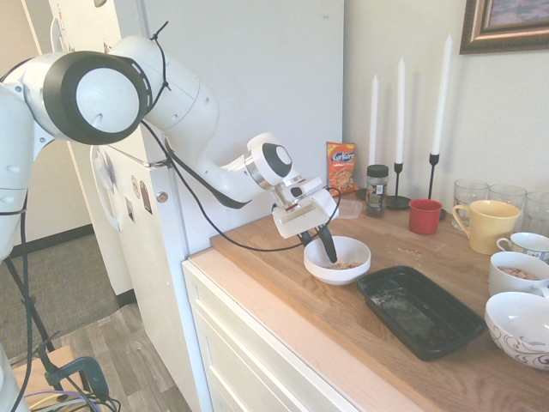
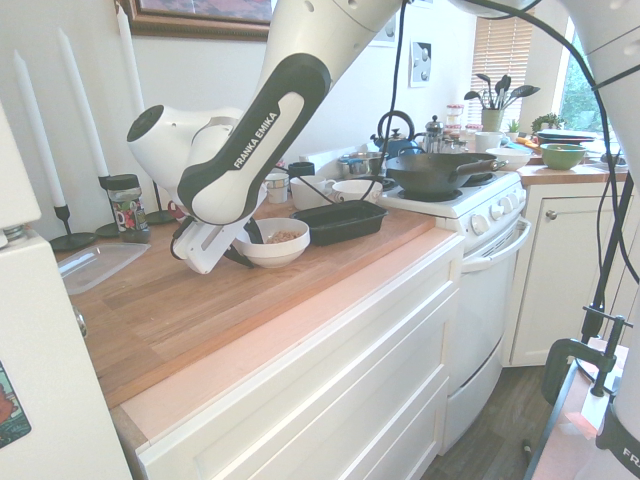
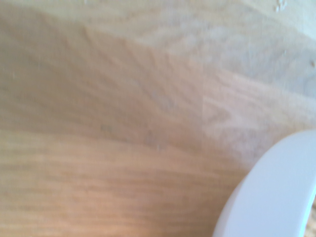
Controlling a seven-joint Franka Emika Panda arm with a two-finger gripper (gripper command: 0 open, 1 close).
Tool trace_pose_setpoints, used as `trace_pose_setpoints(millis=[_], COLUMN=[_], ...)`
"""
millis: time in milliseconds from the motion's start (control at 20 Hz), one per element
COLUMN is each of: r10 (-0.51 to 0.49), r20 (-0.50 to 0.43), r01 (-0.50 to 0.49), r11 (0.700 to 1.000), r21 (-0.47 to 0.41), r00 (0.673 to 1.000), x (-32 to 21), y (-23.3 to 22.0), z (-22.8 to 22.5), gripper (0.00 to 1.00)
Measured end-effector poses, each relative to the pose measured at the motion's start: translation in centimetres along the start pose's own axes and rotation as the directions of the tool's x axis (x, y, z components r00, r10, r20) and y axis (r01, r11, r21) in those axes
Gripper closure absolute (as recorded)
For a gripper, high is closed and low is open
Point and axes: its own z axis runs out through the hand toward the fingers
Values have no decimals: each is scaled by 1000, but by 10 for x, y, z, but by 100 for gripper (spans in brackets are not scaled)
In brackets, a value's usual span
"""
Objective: Put the cereal into the box
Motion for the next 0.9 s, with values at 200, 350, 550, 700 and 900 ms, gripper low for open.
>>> trace_pose_setpoints(millis=[200, 350, 550, 700, 900], r10=[1, 9, 28, 38, 53], r20=[8, 15, 31, 38, 28], r01=[-1, -9, -28, -39, -54], r11=[1000, 1000, 1000, 999, 997], r21=[0, 2, 11, 21, 52], r00=[1000, 1000, 999, 999, 998], x=[-3, -2, 1, 3, 13], y=[2, 3, 5, 5, 9], z=[2, 3, 2, -1, -23], gripper=[100, 100, 100, 100, 100])
